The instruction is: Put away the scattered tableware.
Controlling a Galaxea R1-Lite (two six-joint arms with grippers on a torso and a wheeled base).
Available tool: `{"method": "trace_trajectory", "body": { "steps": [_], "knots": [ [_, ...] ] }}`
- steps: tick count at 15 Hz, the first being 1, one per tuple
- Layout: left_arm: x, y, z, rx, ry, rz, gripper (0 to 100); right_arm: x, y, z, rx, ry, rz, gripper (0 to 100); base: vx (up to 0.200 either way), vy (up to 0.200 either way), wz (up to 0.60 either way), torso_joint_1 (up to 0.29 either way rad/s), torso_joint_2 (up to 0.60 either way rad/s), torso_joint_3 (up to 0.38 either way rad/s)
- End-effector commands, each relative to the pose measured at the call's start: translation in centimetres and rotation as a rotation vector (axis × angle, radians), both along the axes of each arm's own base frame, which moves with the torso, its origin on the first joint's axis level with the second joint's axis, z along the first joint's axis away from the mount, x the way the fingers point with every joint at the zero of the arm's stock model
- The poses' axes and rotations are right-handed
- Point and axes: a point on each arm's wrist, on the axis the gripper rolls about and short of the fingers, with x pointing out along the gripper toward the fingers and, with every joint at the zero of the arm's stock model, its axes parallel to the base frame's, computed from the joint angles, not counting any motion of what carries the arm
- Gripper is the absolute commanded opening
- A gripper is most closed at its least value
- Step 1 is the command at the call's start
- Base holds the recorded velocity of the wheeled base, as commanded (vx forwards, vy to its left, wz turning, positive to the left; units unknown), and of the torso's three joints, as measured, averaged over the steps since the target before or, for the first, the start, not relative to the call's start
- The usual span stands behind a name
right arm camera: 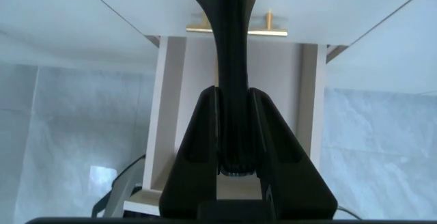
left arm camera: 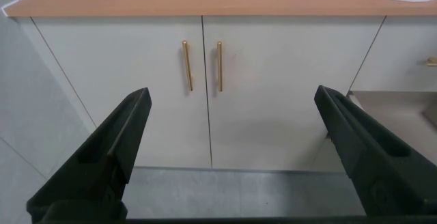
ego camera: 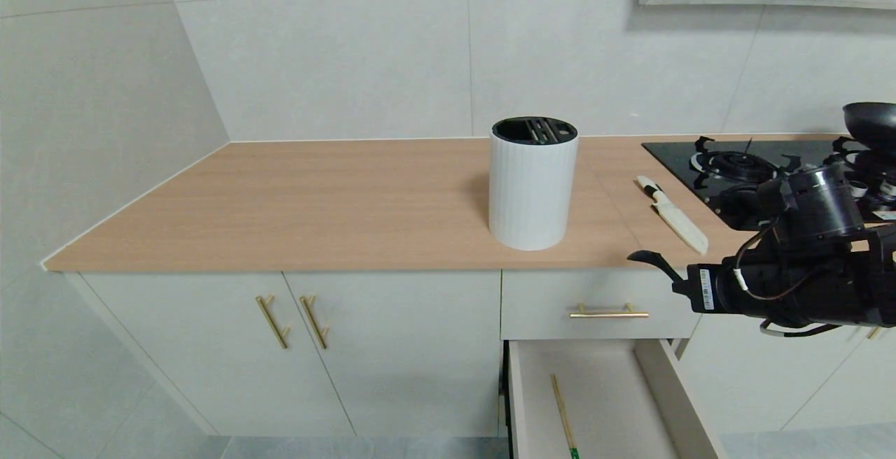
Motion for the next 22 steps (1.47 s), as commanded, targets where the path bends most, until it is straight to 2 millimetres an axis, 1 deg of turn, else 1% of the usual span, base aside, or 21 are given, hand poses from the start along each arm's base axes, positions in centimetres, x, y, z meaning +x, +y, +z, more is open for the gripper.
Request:
{"method": "trace_trajectory", "body": {
  "steps": [1, 5, 13, 22],
  "knots": [
    [0.0, 0.0, 0.0, 0.000, 0.000, 0.000, 100, 0.2, 0.3, -0.7, -0.008, 0.025, 0.008, 0, 0.000, 0.000, 0.00, -0.110, 0.27, 0.144],
    [0.0, 0.0, 0.0, 0.000, 0.000, 0.000, 100, 0.3, 0.3, -0.8, -0.010, 0.028, 0.008, 0, 0.000, 0.000, 0.00, -0.190, 0.44, 0.254],
    [0.0, 0.0, 0.0, 0.000, 0.002, 0.000, 100, 0.5, 0.4, -1.6, -0.019, 0.054, 0.008, 0, 0.000, 0.000, 0.00, -0.195, 0.49, 0.290],
    [0.0, 0.0, 0.0, 0.000, 0.002, 0.000, 100, 0.8, 0.5, -2.3, -0.028, 0.077, 0.007, 0, 0.000, 0.000, 0.00, -0.140, 0.45, 0.317]
  ]
}}
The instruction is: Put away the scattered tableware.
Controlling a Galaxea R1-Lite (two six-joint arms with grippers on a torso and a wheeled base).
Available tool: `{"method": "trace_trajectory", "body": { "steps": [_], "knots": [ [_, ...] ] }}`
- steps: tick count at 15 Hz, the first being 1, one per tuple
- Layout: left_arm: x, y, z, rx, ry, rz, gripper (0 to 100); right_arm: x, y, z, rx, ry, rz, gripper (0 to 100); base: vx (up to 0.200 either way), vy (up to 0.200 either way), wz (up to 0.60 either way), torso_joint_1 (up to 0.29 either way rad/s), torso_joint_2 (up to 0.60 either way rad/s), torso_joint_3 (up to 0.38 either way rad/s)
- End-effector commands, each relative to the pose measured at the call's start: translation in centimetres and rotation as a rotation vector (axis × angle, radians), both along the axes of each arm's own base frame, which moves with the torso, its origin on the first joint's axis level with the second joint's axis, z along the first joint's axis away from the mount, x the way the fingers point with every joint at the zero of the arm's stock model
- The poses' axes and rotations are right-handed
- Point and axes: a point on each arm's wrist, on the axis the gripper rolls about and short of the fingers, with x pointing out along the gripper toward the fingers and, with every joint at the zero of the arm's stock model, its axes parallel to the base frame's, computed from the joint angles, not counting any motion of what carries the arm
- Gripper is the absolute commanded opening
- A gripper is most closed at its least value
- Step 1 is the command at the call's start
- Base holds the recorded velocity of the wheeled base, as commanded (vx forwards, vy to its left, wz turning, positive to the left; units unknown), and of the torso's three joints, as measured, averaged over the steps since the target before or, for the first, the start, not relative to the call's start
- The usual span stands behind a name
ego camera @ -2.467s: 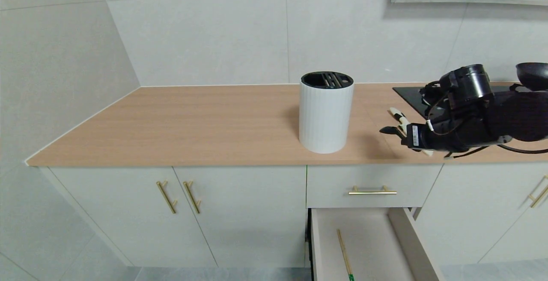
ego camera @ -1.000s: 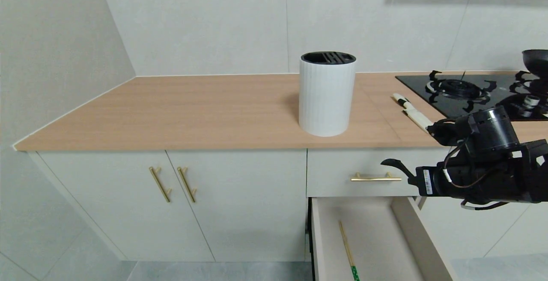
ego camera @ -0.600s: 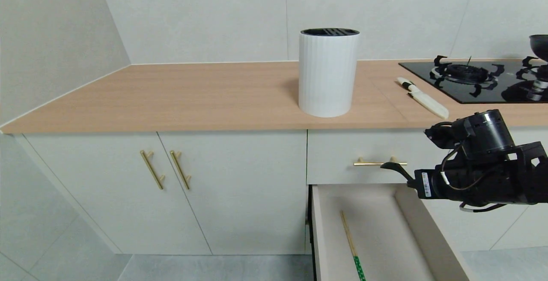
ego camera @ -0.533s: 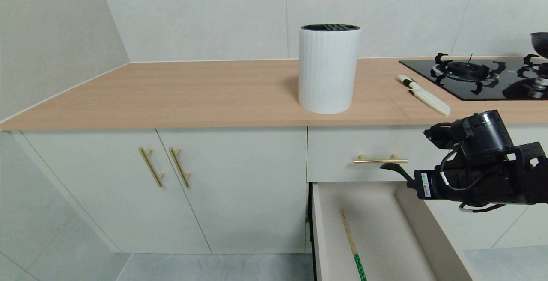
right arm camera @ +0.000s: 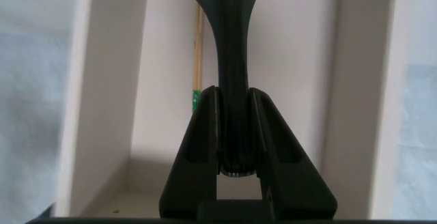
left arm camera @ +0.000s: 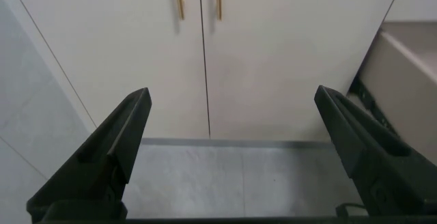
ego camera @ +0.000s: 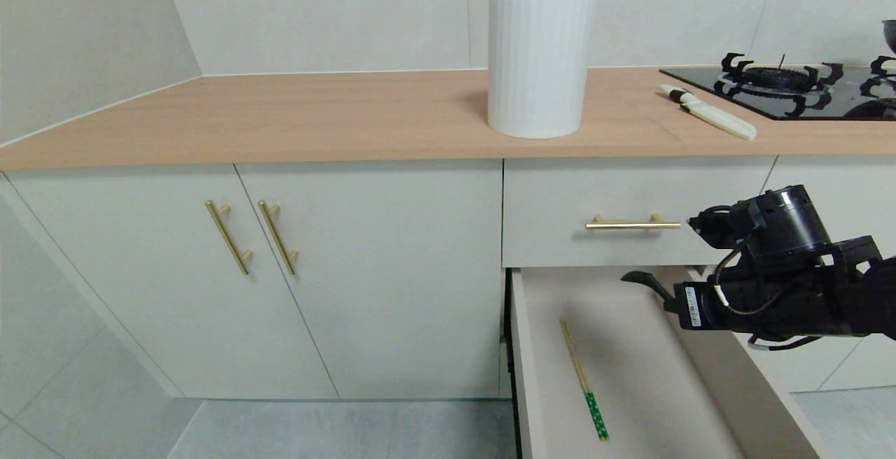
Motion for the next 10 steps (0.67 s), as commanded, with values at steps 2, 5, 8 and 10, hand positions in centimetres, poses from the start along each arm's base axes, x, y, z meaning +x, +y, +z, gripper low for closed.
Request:
{"method": "trace_trajectory", "body": {
  "steps": [2, 5, 8, 10],
  "knots": [
    [0.0, 0.0, 0.0, 0.000, 0.000, 0.000, 100, 0.1, 0.0, -0.3, -0.003, 0.008, 0.000, 0, 0.000, 0.000, 0.00, -0.039, 0.23, 0.168],
    [0.0, 0.0, 0.0, 0.000, 0.000, 0.000, 100, 0.1, 0.1, -0.5, -0.008, 0.018, 0.005, 0, 0.000, 0.000, 0.00, -0.018, 0.05, 0.026],
    [0.0, 0.0, 0.0, 0.000, 0.002, 0.000, 100, 0.8, 0.5, -1.9, -0.025, 0.047, 0.018, 0, 0.000, 0.000, 0.00, 0.000, 0.00, 0.000],
    [0.0, 0.0, 0.0, 0.000, 0.000, 0.000, 100, 2.1, 0.9, -4.2, -0.063, 0.078, -0.007, 0, 0.000, 0.000, 0.00, 0.000, 0.00, 0.000]
  ]
}}
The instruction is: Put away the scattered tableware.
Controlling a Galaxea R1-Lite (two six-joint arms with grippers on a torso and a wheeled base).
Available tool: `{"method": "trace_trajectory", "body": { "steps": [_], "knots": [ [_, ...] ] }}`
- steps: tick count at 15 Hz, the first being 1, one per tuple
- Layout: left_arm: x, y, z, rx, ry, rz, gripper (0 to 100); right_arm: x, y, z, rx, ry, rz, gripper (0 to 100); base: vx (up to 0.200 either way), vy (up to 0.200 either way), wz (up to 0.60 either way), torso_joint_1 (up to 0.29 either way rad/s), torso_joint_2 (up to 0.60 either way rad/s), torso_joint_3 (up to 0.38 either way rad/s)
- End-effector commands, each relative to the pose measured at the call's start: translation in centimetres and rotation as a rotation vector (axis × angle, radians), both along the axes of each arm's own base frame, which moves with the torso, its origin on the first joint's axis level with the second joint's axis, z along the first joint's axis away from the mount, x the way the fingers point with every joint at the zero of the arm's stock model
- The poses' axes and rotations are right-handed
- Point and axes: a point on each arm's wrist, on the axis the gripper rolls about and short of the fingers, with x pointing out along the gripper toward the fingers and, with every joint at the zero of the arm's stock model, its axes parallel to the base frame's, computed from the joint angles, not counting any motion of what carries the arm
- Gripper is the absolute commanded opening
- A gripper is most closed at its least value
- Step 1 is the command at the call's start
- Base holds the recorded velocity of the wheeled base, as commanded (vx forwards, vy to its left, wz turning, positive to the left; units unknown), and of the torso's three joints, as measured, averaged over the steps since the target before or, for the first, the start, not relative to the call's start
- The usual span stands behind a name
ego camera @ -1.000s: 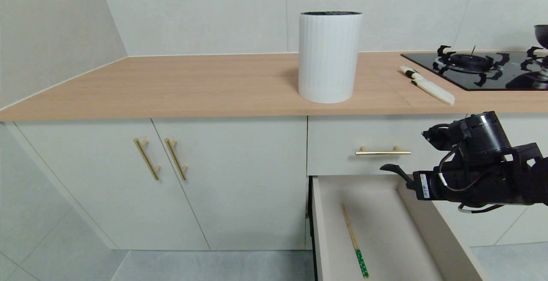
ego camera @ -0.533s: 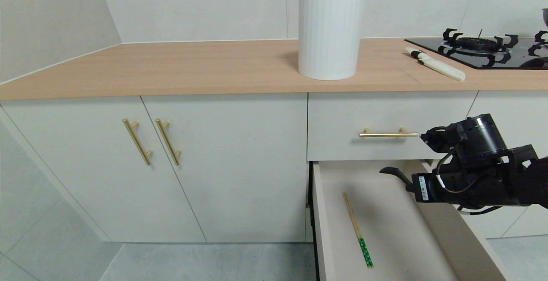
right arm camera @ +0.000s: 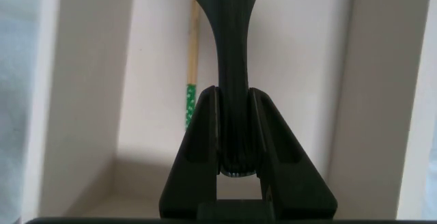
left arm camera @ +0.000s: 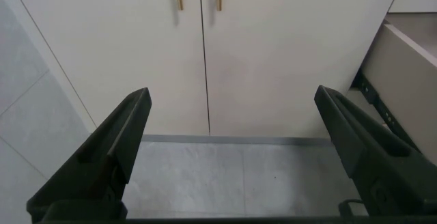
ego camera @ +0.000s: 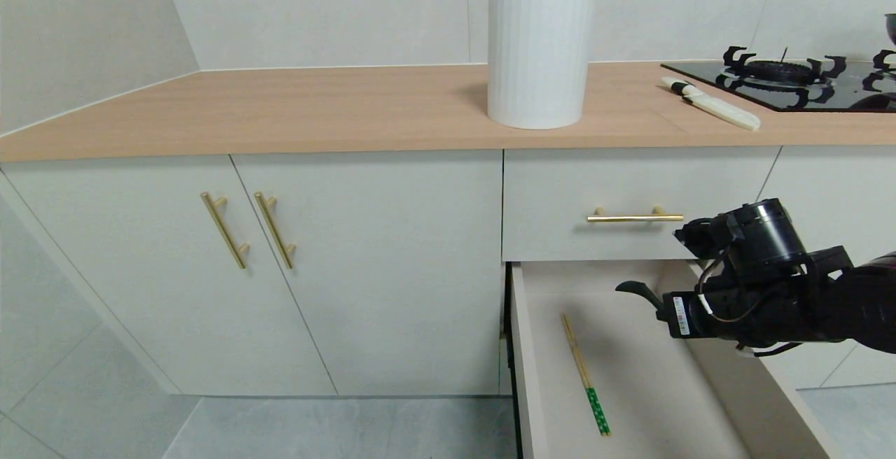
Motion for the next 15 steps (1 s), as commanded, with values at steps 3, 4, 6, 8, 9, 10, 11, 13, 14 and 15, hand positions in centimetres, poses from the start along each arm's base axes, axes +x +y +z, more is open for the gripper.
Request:
{"method": "trace_trajectory", "body": {
  "steps": [3, 4, 6, 8, 9, 10, 11, 13, 14, 15],
  "knots": [
    [0.0, 0.0, 0.0, 0.000, 0.000, 0.001, 100, 2.8, 1.0, -6.6, -0.043, 0.071, -0.022, 0, 0.000, 0.000, 0.00, 0.000, 0.00, 0.000],
    [0.0, 0.0, 0.0, 0.000, 0.000, 0.001, 100, 3.2, 1.2, -7.6, -0.042, 0.065, -0.022, 0, 0.000, 0.000, 0.00, 0.000, 0.00, 0.000],
    [0.0, 0.0, 0.0, 0.000, 0.000, 0.001, 100, 4.0, 1.7, -11.1, -0.043, 0.054, -0.016, 0, 0.000, 0.000, 0.00, 0.000, 0.00, 0.000],
    [0.0, 0.0, 0.0, 0.000, 0.000, 0.001, 100, 4.5, 1.9, -12.9, -0.046, 0.048, -0.016, 0, 0.000, 0.000, 0.00, 0.000, 0.00, 0.000],
    [0.0, 0.0, 0.0, 0.000, 0.000, 0.001, 100, 4.6, 1.9, -14.7, -0.054, 0.059, -0.016, 0, 0.000, 0.000, 0.00, 0.000, 0.00, 0.000],
    [0.0, 0.0, 0.0, 0.000, 0.002, 0.001, 100, 4.7, 1.9, -15.1, -0.065, 0.061, -0.024, 0, 0.000, 0.000, 0.00, 0.000, 0.00, 0.000],
    [0.0, 0.0, 0.0, 0.000, 0.000, 0.001, 100, 4.7, 2.0, -15.4, -0.070, 0.069, -0.024, 0, 0.000, 0.000, 0.00, 0.000, 0.00, 0.000],
    [0.0, 0.0, 0.0, 0.000, 0.000, 0.001, 100, 4.6, 2.3, -16.4, -0.081, 0.091, -0.016, 0, 0.000, 0.000, 0.00, 0.000, 0.00, 0.000],
    [0.0, 0.0, 0.0, 0.000, 0.000, 0.001, 100, 4.6, 2.3, -16.8, -0.086, 0.101, -0.017, 0, 0.000, 0.000, 0.00, 0.000, 0.00, 0.000],
    [0.0, 0.0, 0.0, 0.000, 0.000, 0.001, 100, 4.6, 2.3, -17.1, -0.089, 0.108, -0.017, 0, 0.000, 0.000, 0.00, 0.000, 0.00, 0.000]
  ]
}}
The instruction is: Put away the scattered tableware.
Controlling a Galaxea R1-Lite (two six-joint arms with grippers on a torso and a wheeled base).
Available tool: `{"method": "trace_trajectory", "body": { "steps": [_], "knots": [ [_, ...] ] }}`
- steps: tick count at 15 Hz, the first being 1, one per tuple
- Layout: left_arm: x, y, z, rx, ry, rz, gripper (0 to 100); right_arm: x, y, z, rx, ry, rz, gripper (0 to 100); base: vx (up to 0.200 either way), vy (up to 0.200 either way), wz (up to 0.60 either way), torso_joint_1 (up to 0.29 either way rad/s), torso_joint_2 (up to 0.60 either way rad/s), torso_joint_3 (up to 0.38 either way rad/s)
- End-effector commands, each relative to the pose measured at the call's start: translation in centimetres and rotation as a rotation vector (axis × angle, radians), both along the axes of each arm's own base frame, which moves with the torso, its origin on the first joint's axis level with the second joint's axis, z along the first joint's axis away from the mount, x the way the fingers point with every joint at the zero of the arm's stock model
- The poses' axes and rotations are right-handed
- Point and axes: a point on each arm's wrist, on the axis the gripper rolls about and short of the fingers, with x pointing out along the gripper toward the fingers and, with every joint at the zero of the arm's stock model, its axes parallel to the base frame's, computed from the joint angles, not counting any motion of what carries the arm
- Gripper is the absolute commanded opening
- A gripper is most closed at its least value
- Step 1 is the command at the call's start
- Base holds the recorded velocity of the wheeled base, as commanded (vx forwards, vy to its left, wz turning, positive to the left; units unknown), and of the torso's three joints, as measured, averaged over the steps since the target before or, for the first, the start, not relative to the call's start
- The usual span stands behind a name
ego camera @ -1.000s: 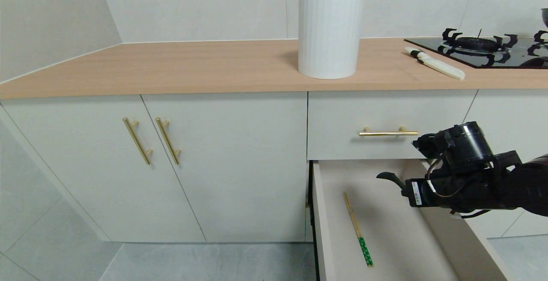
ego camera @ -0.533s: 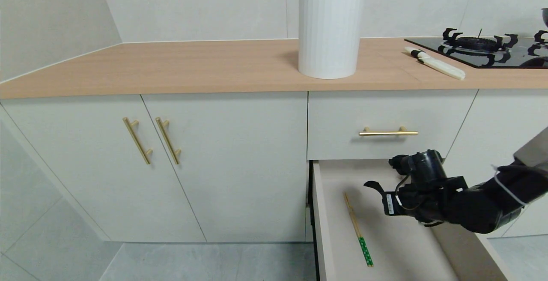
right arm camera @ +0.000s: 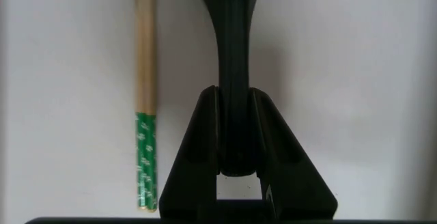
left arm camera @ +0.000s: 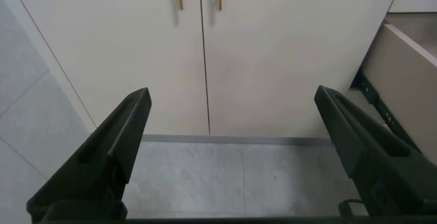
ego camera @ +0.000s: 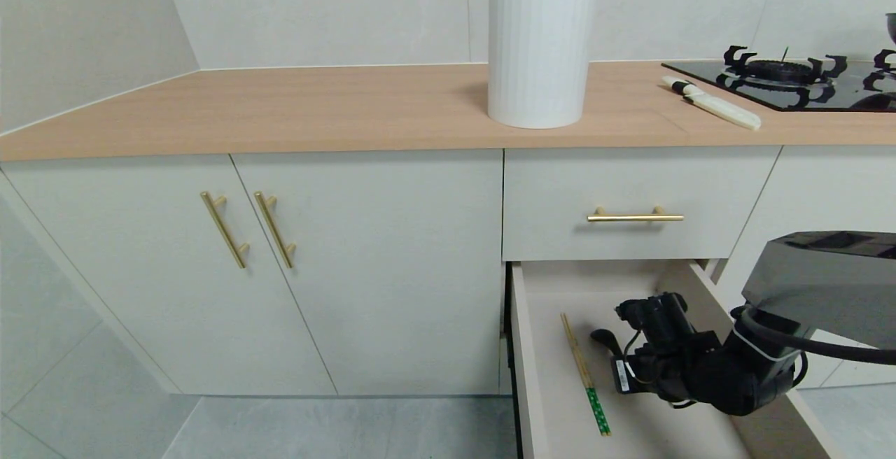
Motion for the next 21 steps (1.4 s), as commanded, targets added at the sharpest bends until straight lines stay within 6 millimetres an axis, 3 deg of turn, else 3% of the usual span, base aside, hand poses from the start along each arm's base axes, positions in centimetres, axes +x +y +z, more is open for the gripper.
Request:
{"method": "trace_trajectory", "body": {
  "steps": [1, 11, 12, 19, 20, 21],
  "knots": [
    [0.0, 0.0, 0.0, 0.000, 0.000, 0.000, 100, 0.0, 0.0, -1.4, -0.013, 0.035, 0.001, 0, 0.000, 0.000, 0.00, 0.000, 0.00, 0.000],
    [0.0, 0.0, 0.0, 0.000, 0.002, 0.000, 100, 0.2, 0.1, -1.7, -0.021, 0.032, -0.009, 0, 0.000, 0.000, 0.00, 0.000, 0.00, 0.000],
    [0.0, 0.0, 0.0, 0.000, 0.000, 0.000, 100, 0.2, 0.0, -1.7, -0.023, 0.035, -0.008, 100, 0.000, 0.000, 0.00, 0.000, 0.00, 0.000],
    [0.0, 0.0, 0.0, 0.000, 0.000, 0.000, 100, 0.2, 0.0, -1.4, -0.020, 0.026, -0.010, 100, 0.000, 0.000, 0.00, 0.000, 0.00, 0.000],
    [0.0, 0.0, 0.0, 0.000, 0.000, 0.000, 100, 0.2, 0.0, -0.6, -0.019, 0.005, -0.014, 100, 0.000, 0.000, 0.00, 0.000, 0.00, 0.000],
    [0.0, 0.0, 0.0, 0.000, 0.000, 0.000, 100, 0.2, 0.0, 1.4, -0.014, -0.049, -0.028, 100, 0.000, 0.000, 0.00, 0.000, 0.00, 0.000]
  ]
}}
